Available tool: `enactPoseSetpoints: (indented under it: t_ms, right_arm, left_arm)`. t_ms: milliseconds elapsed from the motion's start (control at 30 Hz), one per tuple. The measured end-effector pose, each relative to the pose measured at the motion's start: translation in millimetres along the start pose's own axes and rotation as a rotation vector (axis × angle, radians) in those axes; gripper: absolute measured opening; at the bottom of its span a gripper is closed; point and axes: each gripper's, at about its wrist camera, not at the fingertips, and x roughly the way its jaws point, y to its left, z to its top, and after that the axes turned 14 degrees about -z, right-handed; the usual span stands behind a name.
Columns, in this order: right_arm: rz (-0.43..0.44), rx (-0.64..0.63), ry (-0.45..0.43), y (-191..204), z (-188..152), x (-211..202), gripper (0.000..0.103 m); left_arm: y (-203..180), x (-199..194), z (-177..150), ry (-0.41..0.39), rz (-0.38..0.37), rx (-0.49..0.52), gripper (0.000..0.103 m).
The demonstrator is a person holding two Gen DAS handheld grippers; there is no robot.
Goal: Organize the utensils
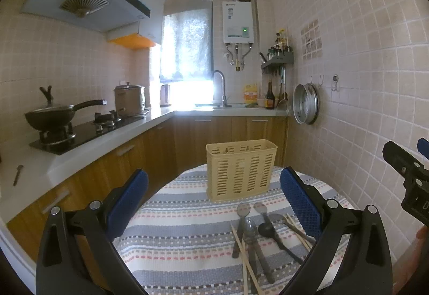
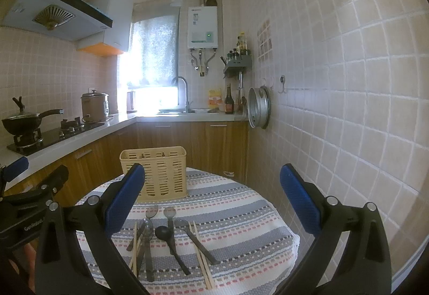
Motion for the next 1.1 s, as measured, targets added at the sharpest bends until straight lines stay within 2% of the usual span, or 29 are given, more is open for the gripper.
enactPoseSetpoints:
  t_ms: [1100]
  right_arm:
    - [-0.007,-0.015,0.009,0.3,-2.2,2.0,0.096]
  left_arm:
    - [4.3,-2.6,0.4,0.01,-0.009,-0.007,0.096]
